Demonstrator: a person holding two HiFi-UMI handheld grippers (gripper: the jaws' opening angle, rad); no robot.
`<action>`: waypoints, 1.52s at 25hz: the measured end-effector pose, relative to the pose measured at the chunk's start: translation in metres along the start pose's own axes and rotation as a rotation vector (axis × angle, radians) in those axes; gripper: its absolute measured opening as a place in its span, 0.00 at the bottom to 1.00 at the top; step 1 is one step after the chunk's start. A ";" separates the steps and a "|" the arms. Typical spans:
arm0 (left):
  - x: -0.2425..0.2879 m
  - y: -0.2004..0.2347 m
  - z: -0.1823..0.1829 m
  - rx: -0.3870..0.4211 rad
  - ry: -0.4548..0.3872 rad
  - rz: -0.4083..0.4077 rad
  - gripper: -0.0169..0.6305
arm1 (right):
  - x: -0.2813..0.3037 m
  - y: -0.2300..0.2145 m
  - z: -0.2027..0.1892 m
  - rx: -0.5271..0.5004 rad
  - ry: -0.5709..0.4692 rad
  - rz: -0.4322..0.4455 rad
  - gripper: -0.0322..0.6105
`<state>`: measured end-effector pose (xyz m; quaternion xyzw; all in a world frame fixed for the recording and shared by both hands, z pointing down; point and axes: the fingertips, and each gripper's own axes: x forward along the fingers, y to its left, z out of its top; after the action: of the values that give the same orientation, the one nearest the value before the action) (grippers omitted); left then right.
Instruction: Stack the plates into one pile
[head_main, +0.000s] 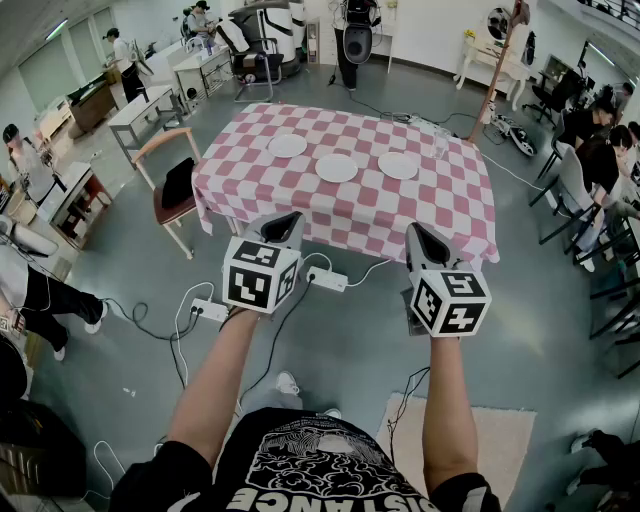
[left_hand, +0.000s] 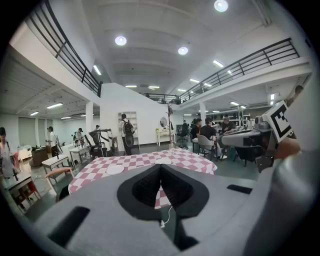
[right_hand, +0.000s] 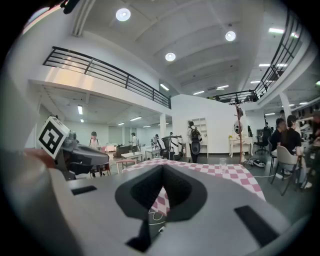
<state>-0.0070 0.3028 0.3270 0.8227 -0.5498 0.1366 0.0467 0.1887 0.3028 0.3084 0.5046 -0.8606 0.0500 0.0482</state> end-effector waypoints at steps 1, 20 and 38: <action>0.001 -0.002 0.000 -0.001 0.000 -0.001 0.03 | -0.001 -0.002 0.000 -0.001 -0.001 -0.001 0.06; 0.037 0.005 0.000 -0.029 -0.013 -0.011 0.11 | 0.015 -0.030 -0.010 -0.003 0.033 -0.025 0.14; 0.168 0.078 0.023 -0.022 0.003 -0.094 0.26 | 0.132 -0.077 0.000 0.009 0.070 -0.096 0.31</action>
<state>-0.0143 0.1172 0.3454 0.8469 -0.5119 0.1297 0.0629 0.1919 0.1512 0.3284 0.5437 -0.8328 0.0688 0.0783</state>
